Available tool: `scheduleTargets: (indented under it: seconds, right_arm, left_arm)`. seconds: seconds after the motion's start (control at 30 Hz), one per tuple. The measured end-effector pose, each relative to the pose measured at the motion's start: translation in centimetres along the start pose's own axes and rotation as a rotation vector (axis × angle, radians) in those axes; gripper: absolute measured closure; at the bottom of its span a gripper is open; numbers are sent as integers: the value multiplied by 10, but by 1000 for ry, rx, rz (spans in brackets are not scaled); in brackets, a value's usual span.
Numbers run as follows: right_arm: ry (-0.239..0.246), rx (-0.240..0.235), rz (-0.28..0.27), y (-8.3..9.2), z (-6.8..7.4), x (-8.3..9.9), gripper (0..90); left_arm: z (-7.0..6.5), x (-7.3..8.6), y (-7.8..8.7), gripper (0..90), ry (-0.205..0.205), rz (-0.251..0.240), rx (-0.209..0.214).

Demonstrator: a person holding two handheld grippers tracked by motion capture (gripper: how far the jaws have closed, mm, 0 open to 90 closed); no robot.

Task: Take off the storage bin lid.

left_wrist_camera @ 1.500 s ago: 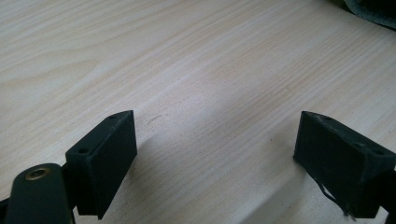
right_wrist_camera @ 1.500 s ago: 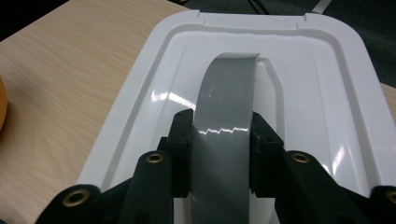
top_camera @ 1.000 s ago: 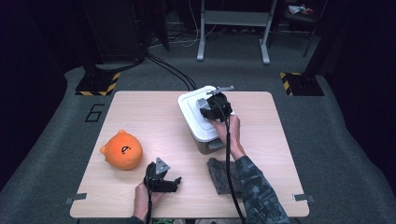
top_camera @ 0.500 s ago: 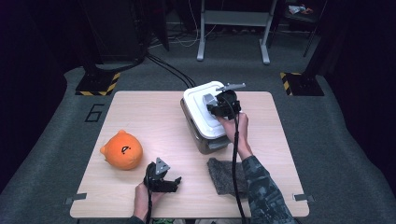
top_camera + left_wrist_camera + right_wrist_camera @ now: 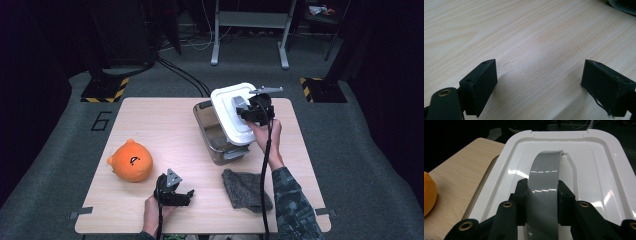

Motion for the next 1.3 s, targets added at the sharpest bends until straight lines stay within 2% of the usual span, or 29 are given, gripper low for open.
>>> scheduleTargets:
  seconds: [0.07, 0.47, 0.83, 1.0, 1.3]
  right_arm:
    - [-13, 11, -3, 4, -5, 0, 676]
    - [-48, 81, -29, 29, -47, 5, 676]
    - [-88, 165, -33, 50, -87, 19, 676]
    - [-105, 203, -14, 51, -104, 33, 676]
    - [-139, 224, 22, 40, -117, 61, 676]
  left_arm:
    - [1, 0, 0, 129, -10, 5, 4]
    - [1, 0, 0, 129, -7, 4, 4]
    - [0, 0, 0, 130, 2, 0, 3]
    - [1, 0, 0, 130, -4, 1, 2]
    - [1, 0, 0, 130, -4, 0, 2]
Point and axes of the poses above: each handheld gripper's, and its own axes: y roughly backward along the jaws, x roughly out of its underside, z roughly to its left, the point moved 3 cm from there along -y, roughly forward along the jaws, and after that the axes turned 14 degrees about -z, right-handed, at the moved point
